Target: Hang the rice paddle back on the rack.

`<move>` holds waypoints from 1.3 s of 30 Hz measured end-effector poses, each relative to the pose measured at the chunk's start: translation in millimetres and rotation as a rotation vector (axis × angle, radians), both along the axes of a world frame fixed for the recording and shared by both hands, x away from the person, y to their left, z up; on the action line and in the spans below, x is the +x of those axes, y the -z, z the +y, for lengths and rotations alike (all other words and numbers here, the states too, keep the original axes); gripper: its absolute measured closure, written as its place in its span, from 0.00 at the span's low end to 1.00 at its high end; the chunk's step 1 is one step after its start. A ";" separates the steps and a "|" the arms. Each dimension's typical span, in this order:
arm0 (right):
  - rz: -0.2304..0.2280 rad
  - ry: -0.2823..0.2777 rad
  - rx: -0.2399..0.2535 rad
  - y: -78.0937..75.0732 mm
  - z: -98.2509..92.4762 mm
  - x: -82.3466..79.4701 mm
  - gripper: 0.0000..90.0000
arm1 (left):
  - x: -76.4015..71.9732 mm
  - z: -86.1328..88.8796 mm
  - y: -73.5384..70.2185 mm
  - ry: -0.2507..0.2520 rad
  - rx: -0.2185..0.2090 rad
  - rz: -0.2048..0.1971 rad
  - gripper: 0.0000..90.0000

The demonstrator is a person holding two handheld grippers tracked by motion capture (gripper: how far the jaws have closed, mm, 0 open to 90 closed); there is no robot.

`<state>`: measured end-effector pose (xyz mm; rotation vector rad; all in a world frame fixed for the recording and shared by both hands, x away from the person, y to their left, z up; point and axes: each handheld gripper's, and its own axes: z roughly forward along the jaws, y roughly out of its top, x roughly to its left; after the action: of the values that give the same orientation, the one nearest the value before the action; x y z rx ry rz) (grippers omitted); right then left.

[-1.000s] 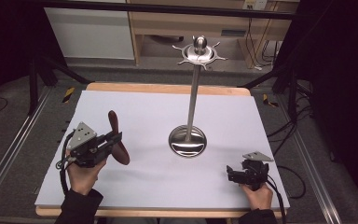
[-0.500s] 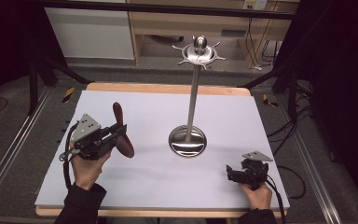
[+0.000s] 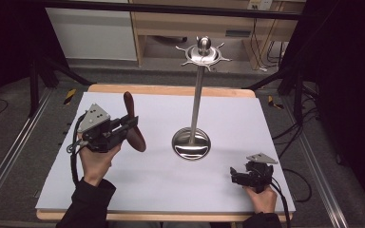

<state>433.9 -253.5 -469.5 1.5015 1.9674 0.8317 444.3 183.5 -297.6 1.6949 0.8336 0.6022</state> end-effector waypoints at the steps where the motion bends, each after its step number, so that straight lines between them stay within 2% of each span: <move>1: -0.001 0.000 -0.001 -0.1 -0.2 0.1 0.08 | 0.3 -2.3 -1.0 0.004 -0.002 -0.001 0.86; 18: -0.002 0.002 0.005 -1.3 -0.6 0.3 0.08 | 4.0 -21.3 -10.5 0.038 0.003 -0.014 0.87; 19: -0.003 0.000 0.003 -1.4 -0.7 0.3 0.08 | 6.4 -21.6 -12.5 0.040 0.015 -0.049 0.87; 34: -0.008 0.002 0.011 -2.1 -1.4 0.9 0.07 | 9.7 -40.4 -26.4 0.066 0.008 -0.039 0.86; 35: -0.008 0.001 0.009 -2.2 -1.6 0.9 0.07 | 11.7 -41.2 -28.0 0.073 0.019 -0.067 0.87; 39: -0.008 0.003 0.010 -2.3 -1.7 1.0 0.07 | 12.1 -44.0 -31.4 0.074 0.012 -0.059 0.87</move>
<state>434.9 -255.2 -467.3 1.5036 1.9576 0.8467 456.5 139.5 -266.2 1.7030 0.7230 0.6046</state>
